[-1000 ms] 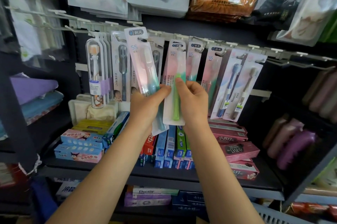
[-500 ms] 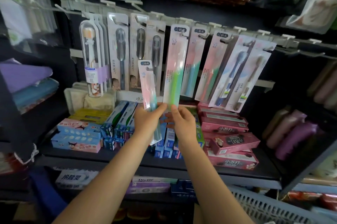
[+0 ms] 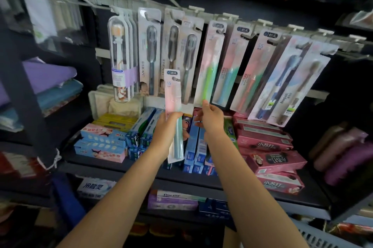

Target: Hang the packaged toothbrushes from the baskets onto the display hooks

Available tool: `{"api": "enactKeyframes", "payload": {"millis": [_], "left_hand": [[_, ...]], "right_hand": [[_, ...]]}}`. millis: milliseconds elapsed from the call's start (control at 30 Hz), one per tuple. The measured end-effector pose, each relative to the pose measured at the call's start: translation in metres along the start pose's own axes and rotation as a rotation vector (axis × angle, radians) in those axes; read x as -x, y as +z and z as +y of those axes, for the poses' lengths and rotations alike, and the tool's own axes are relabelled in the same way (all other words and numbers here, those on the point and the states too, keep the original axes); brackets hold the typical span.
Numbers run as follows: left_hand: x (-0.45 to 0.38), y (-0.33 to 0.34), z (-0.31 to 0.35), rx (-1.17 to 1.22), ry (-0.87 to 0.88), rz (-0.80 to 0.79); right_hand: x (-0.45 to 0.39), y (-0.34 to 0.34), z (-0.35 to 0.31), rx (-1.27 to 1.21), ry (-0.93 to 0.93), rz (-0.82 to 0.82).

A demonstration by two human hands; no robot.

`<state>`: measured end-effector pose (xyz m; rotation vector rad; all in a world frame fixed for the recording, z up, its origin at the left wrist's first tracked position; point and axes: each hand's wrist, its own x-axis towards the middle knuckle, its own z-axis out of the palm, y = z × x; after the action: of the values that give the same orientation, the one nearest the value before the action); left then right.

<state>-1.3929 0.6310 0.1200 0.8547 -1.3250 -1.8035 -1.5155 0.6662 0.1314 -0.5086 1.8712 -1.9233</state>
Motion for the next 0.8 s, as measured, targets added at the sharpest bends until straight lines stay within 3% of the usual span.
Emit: {"api": "enactKeyframes", "payload": {"millis": [200,400,467,667,800], "left_hand": [[0.007,-0.005,0.003,-0.033,0.124,-0.057],[0.016,0.011,0.007,-0.059,0.181,-0.095],[0.025,0.023,0.011,-0.065,0.224,-0.116],[0.05,0.069,0.022,-0.148,0.332,-0.278],[0.06,0.095,0.028,-0.174,0.384,-0.3]], "right_hand": [[0.02,-0.017,0.002,-0.024,0.08,0.008],[0.064,-0.057,0.001,0.099,-0.1,-0.362],[0.073,-0.072,-0.002,0.126,-0.17,-0.408],[0.089,-0.111,-0.022,0.009,-0.326,-0.189],[0.096,-0.133,-0.043,-0.043,-0.384,-0.094]]}}
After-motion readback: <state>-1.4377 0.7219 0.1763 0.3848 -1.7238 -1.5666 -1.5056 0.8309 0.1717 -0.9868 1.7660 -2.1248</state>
